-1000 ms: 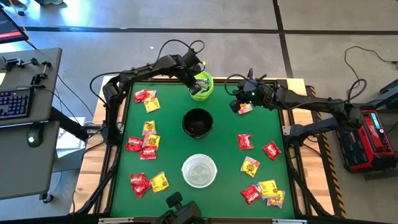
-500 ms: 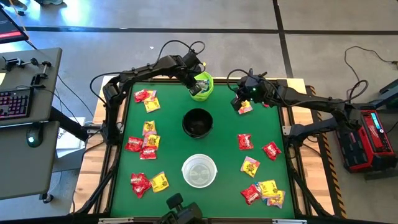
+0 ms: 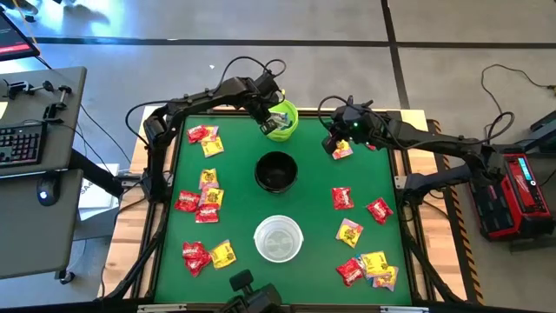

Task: Sort candy by brand, put in halloween buckets
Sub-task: Put the white chocolate into the green bucket

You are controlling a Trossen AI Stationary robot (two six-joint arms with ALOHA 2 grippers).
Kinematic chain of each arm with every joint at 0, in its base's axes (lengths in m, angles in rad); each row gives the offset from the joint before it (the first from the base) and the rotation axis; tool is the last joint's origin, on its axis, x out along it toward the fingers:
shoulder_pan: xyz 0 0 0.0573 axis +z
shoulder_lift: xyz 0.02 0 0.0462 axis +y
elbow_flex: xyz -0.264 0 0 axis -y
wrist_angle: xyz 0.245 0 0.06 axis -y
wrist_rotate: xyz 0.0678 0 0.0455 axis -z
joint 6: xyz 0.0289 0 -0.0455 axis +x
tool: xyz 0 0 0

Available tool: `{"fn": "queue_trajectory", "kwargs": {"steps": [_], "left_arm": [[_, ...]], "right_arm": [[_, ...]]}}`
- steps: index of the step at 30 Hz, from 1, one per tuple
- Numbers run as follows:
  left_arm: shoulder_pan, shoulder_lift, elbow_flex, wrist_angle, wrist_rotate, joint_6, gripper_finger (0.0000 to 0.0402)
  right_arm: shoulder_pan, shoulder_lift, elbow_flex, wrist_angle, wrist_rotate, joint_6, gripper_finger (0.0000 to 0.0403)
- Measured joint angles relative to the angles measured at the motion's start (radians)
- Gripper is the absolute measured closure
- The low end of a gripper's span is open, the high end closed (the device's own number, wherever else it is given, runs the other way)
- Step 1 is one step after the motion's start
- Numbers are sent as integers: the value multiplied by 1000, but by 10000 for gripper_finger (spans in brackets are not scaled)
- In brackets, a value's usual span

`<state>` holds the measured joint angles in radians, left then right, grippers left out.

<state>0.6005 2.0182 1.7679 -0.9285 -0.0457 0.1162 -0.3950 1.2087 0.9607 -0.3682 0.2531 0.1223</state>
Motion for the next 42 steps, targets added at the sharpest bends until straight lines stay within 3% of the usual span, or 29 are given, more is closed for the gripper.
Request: {"fn": "queue_trajectory", "kwargs": {"steps": [10, 23, 31, 37, 42], "left_arm": [[-4, 0, 0, 6, -34, -8, 392], [-26, -25, 0, 20, -61, 21, 309], [-58, -122, -37, 172, -59, 36, 264], [-73, -216, -88, 246, -43, 35, 260], [-86, -318, -205, 335, -14, -9, 260]], "right_arm": [[0, 0, 0, 15, 0, -8, 403], [5, 0, 0, 12, -22, 9, 403], [43, 0, 0, 12, 15, 78, 403], [79, 0, 0, 14, 111, 89, 403], [101, 0, 0, 10, 114, 95, 402]]}}
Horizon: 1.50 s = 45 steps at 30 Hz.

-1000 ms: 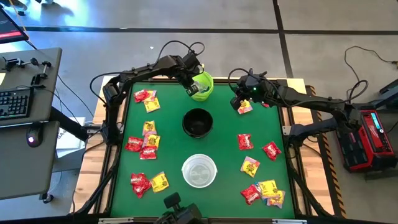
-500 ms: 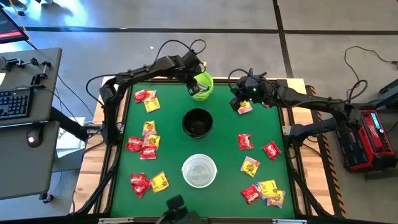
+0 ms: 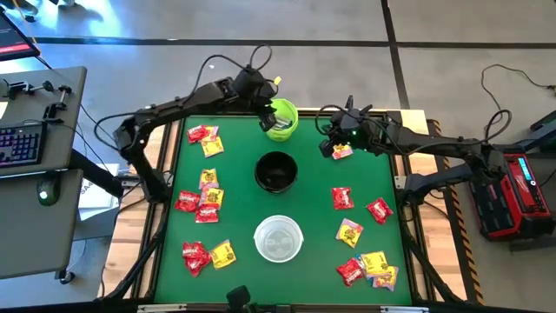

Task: Sort candy by brand, put in halloween buckets
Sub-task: Put the white chocolate into the green bucket

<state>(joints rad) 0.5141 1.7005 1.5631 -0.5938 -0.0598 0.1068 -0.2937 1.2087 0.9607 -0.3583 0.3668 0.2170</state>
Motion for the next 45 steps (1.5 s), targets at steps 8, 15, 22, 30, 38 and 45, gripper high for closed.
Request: {"fn": "queue_trajectory", "kwargs": {"steps": [8, 15, 22, 30, 38, 45], "left_arm": [[-50, -166, -199, 184, -14, -98, 260], [-142, -234, -311, 257, -47, -208, 261], [-245, -242, -434, 469, -37, -196, 261], [-321, -240, -512, 646, -14, -199, 261], [-347, -240, -512, 648, 4, -146, 261], [-347, -240, -512, 651, -3, -152, 261]], "right_arm": [[-1, 0, 0, -3, -89, -14, 402], [14, 0, 0, -4, -181, -57, 402], [64, 0, 0, -15, -163, -58, 392], [161, -4, 0, -121, -173, 185, 316], [381, -10, 0, -397, -335, 435, 247], [679, -8, 0, -446, -420, 738, 241]]}}
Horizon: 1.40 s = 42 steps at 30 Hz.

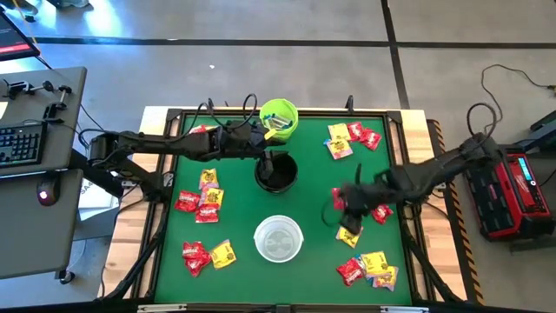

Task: Sort candy by brand, put in halloween buckets
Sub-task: Put the white chocolate into the green bucket

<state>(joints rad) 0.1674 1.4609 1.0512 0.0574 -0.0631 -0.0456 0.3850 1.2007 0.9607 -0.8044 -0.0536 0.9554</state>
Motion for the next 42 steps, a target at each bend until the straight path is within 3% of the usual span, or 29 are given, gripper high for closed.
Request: {"fn": "queue_trajectory", "kwargs": {"steps": [6, 10, 26, 42], "left_arm": [[0, 0, 0, 0, -2, -29, 261], [-1, 0, 0, 0, -2, -30, 261], [-7, 0, 0, -7, 3, -32, 261], [-30, 0, 0, -12, 7, -32, 261]], "right_arm": [[225, 60, 0, 2, 27, 392, 242], [316, 147, 0, 9, 28, 495, 242], [333, 458, 0, 120, -139, 526, 243], [334, 454, -1, 31, -130, 539, 243]]}}
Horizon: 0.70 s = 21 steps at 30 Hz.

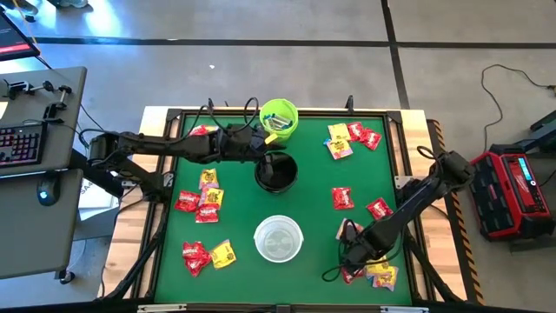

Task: Sort candy by brand, put in halloween buckets
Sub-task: Put the white chocolate into the green bucket

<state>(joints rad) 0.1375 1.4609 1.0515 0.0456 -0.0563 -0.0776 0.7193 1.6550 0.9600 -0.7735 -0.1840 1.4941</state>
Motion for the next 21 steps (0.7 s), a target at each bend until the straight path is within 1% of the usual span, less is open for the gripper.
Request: {"fn": "queue_trajectory", "kwargs": {"steps": [4, 6, 11, 16, 18, 21], "left_arm": [[-2, 0, 0, 0, 0, 0, 261], [-2, 0, 0, 0, 0, -2, 261], [-2, 0, 0, 0, 0, -8, 261], [-2, 0, 0, -1, 0, -8, 261], [-2, 0, 0, -1, 0, -8, 261], [-2, 0, 0, -2, 0, -8, 261]], "right_arm": [[4, 0, -2, -40, 18, 21, 243], [5, 0, -16, -13, 18, 20, 243], [8, 0, -79, 131, -9, 42, 243], [8, -2, -89, 146, -7, 31, 247], [8, -2, -90, 144, -7, 11, 261], [8, -2, -91, 135, -7, -10, 306]]}}
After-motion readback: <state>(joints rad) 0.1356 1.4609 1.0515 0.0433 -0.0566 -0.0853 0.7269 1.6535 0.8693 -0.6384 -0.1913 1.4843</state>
